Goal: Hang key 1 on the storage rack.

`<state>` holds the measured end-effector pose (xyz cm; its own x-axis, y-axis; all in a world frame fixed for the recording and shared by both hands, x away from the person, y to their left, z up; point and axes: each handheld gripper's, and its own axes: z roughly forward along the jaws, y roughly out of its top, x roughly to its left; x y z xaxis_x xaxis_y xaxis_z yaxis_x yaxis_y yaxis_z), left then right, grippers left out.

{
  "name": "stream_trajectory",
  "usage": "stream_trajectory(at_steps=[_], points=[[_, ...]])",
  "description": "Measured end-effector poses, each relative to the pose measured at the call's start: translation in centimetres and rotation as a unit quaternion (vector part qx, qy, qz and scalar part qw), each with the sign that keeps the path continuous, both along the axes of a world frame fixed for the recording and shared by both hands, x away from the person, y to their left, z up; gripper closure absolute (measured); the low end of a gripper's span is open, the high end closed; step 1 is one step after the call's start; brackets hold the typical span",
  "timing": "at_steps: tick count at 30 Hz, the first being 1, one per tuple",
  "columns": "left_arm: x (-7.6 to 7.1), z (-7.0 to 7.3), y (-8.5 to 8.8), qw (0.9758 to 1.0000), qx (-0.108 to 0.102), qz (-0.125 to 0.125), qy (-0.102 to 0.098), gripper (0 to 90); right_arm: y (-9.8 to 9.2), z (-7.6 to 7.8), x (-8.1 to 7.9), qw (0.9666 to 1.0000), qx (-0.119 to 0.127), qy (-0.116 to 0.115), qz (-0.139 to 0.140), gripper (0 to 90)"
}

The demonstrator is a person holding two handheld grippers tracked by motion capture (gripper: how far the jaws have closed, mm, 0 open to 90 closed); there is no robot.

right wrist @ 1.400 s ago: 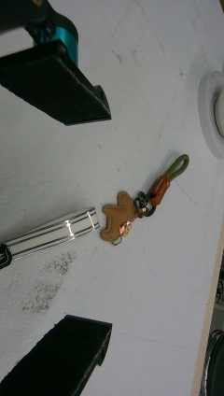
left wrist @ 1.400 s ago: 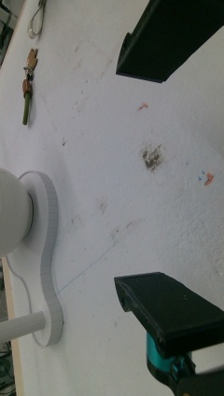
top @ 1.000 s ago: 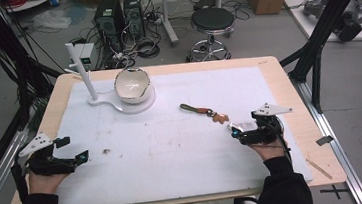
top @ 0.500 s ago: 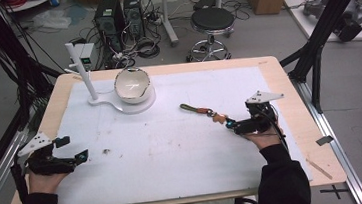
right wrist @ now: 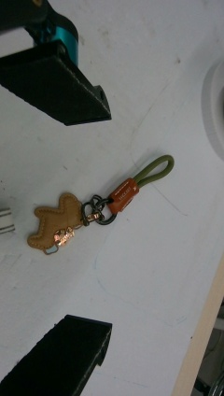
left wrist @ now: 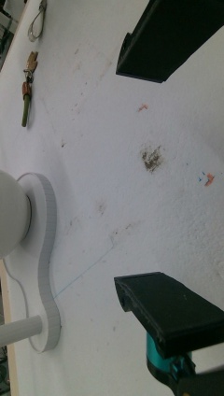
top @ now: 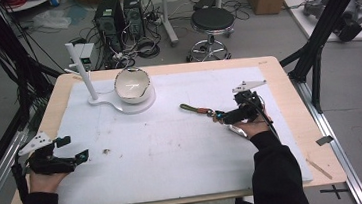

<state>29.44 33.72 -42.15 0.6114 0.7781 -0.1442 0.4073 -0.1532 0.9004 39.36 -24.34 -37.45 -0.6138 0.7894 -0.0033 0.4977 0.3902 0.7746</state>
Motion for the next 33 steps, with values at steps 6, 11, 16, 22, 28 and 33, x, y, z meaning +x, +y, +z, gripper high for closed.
stream_trajectory(at_steps=[6, 11, 16, 22, 28, 33], points=[[0.0, 0.0, 0.0, 1.0000, -0.002, -0.001, 0.000, 2.2, 0.8, 0.1, 1.8, 0.9999, -0.009, 0.008, 0.001, 0.7], [0.0, 0.0, 0.0, 1.0000, -0.003, -0.003, -0.001, 2.2, 1.2, -0.3, 3.0, 0.9998, -0.007, 0.017, 0.002, 0.7], [0.0, 0.0, 0.0, 1.0000, -0.003, -0.004, 0.000, 2.2, 1.8, -0.8, 3.8, 0.9994, -0.014, 0.031, 0.004, 0.7], [0.0, 0.0, 0.0, 1.0000, -0.004, -0.004, -0.001, 2.2, 3.4, -0.9, 5.4, 0.9986, -0.034, 0.036, 0.019, 0.7], [0.1, 0.0, 0.1, 1.0000, -0.004, -0.005, 0.000, 2.2, 4.4, -0.7, 6.5, 0.9971, -0.062, 0.035, 0.025, 4.0], [0.1, -0.1, 0.0, 1.0000, -0.004, -0.006, 0.001, 2.2, 5.2, -1.0, 7.7, 0.9957, -0.075, 0.049, 0.026, 4.1]])
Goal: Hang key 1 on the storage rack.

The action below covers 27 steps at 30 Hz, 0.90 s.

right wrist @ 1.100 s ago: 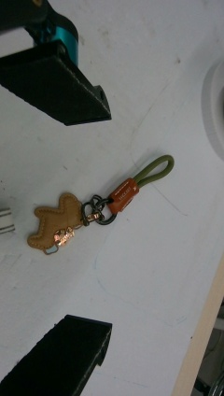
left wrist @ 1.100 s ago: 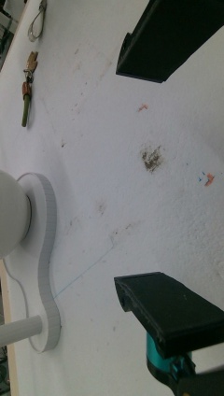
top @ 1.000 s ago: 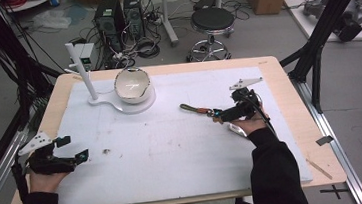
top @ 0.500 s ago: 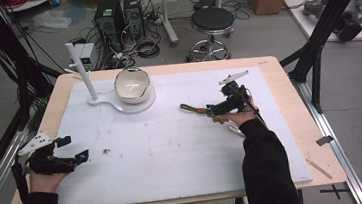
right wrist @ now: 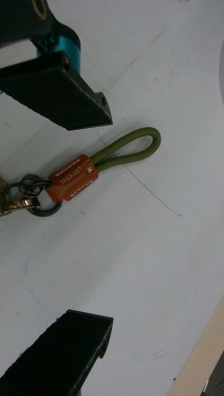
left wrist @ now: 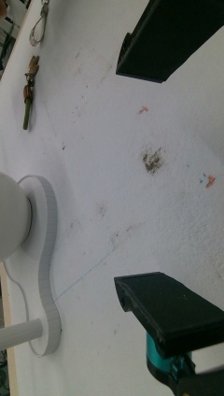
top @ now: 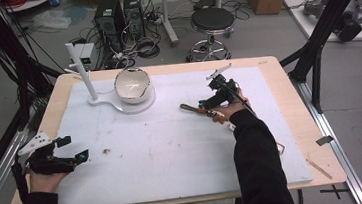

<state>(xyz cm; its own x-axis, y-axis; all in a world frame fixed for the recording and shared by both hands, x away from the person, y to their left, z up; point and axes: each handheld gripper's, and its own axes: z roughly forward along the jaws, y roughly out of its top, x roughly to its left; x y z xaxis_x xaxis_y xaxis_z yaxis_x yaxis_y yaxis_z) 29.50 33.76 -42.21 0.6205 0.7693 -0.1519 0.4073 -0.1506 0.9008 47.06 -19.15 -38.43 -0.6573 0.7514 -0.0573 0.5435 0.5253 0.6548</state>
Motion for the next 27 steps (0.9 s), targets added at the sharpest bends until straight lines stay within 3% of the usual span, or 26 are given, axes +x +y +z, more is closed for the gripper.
stream_trajectory(at_steps=[2, 5, 12, 15, 21, 27], points=[[0.0, 0.0, 0.0, 1.0000, 0.000, 0.000, 0.001, 2.2, 0.2, -0.3, 0.5, 1.0000, 0.003, 0.004, 0.002, 4.2], [0.1, 0.0, 0.0, 1.0000, 0.000, -0.001, 0.001, 2.2, 0.7, -0.8, 1.3, 0.9997, -0.017, 0.017, 0.004, 4.2], [0.1, -0.1, 0.0, 1.0000, 0.000, -0.001, 0.003, 2.2, 1.2, -2.1, 2.7, 0.9982, -0.037, 0.046, 0.011, 5.2], [0.1, -0.1, 0.0, 1.0000, 0.000, -0.002, 0.003, 2.2, 1.5, -2.6, 2.7, 0.9968, -0.061, 0.050, 0.015, 5.7], [0.1, -0.1, -0.1, 1.0000, 0.001, -0.004, 0.004, 2.2, 1.5, -3.1, 2.9, 0.9959, -0.074, 0.051, 0.011, 10.4], [0.1, -0.1, -0.1, 1.0000, 0.000, -0.005, 0.005, 2.2, 1.8, -3.2, 2.7, 0.9949, -0.079, 0.056, 0.027, 16.1]])
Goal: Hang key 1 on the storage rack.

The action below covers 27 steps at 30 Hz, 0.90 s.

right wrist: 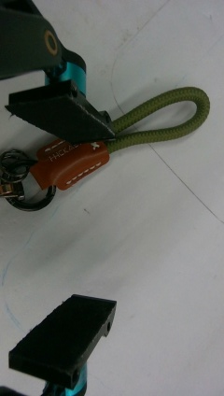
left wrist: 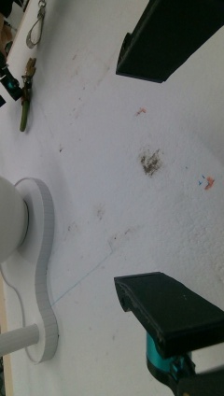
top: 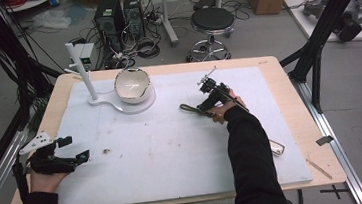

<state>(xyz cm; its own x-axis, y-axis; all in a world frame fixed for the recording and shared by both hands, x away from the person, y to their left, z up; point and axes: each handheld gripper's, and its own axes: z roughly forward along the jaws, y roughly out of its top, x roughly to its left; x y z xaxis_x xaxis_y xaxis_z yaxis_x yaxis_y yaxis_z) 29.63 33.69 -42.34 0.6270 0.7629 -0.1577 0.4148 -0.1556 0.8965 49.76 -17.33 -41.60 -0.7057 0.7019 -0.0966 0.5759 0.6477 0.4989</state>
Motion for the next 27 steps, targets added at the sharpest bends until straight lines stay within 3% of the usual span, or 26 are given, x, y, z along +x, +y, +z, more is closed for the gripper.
stream_trajectory(at_steps=[3, 4, 6, 7, 12, 14, 17, 27], points=[[0.0, 0.0, 0.0, 1.0000, 0.000, -0.001, 0.000, 2.2, 0.2, 0.0, -0.2, 0.9998, -0.004, 0.001, 0.018, 22.0], [0.0, 0.0, 0.0, 1.0000, 0.000, -0.001, 0.001, 2.2, 0.6, -0.1, -0.5, 0.9991, -0.015, 0.004, 0.040, 26.7], [0.0, 0.0, 0.0, 1.0000, -0.001, -0.002, 0.001, 2.2, 0.7, -0.1, -0.5, 0.9989, -0.016, 0.007, 0.043, 29.5], [0.0, 0.0, 0.0, 1.0000, 0.000, -0.003, 0.001, 2.2, 0.8, 0.0, -0.7, 0.9983, -0.012, 0.010, 0.057, 38.7], [0.1, -0.1, -0.1, 1.0000, 0.000, -0.005, 0.005, 2.2, 0.8, -0.1, -0.8, 0.9958, 0.008, 0.040, 0.082, 62.3], [0.1, -0.1, -0.1, 1.0000, 0.000, -0.006, 0.006, 2.2, 1.0, -0.5, -1.0, 0.9947, -0.003, 0.053, 0.088, 63.5], [0.1, -0.1, -0.1, 1.0000, 0.001, -0.006, 0.006, 2.2, 0.9, -0.4, -1.0, 0.9945, 0.004, 0.059, 0.087, 67.1], [0.1, -0.1, -0.1, 1.0000, 0.001, -0.006, 0.004, 2.2, 0.9, -0.1, -1.3, 0.9953, 0.001, 0.051, 0.083, 71.1]])
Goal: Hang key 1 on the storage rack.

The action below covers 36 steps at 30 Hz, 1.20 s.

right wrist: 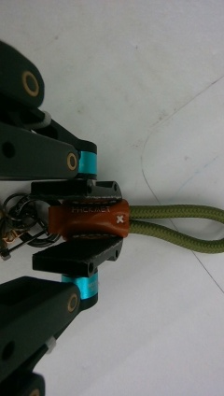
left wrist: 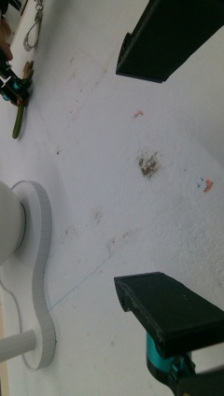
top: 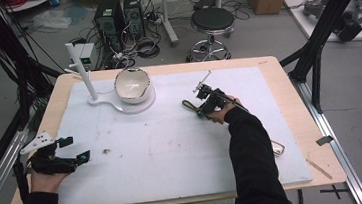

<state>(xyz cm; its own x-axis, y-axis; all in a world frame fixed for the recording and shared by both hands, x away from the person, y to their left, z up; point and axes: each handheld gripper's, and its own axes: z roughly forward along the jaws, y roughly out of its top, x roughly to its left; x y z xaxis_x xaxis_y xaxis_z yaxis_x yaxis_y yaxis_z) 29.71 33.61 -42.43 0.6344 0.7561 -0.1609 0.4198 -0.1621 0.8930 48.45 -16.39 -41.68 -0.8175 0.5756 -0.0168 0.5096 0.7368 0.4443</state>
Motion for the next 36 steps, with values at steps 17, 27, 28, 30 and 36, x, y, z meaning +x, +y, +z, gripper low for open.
stream_trajectory(at_steps=[17, 27, 28, 30, 36], points=[[-0.2, 0.2, -0.1, 1.0000, 0.001, 0.000, -0.006, 2.2, -1.0, 4.2, -2.1, 0.9970, 0.063, -0.045, -0.011, 71.0], [-0.2, 0.1, -0.1, 1.0000, 0.001, 0.000, -0.005, 2.3, -0.8, 6.1, -3.3, 0.9932, 0.092, -0.070, -0.005, 71.0], [-0.2, 0.2, -0.1, 1.0000, 0.001, 0.001, -0.004, 2.2, -0.7, 6.5, -3.5, 0.9928, 0.095, -0.073, -0.005, 71.0], [-0.2, 0.2, -0.1, 1.0000, 0.000, 0.002, -0.005, 2.2, -0.6, 6.8, -3.6, 0.9926, 0.093, -0.077, -0.004, 71.0], [-0.2, 0.2, 0.0, 1.0000, -0.003, 0.001, -0.006, 2.2, 0.8, 9.2, -4.0, 0.9898, 0.106, -0.095, 0.009, 71.0]])
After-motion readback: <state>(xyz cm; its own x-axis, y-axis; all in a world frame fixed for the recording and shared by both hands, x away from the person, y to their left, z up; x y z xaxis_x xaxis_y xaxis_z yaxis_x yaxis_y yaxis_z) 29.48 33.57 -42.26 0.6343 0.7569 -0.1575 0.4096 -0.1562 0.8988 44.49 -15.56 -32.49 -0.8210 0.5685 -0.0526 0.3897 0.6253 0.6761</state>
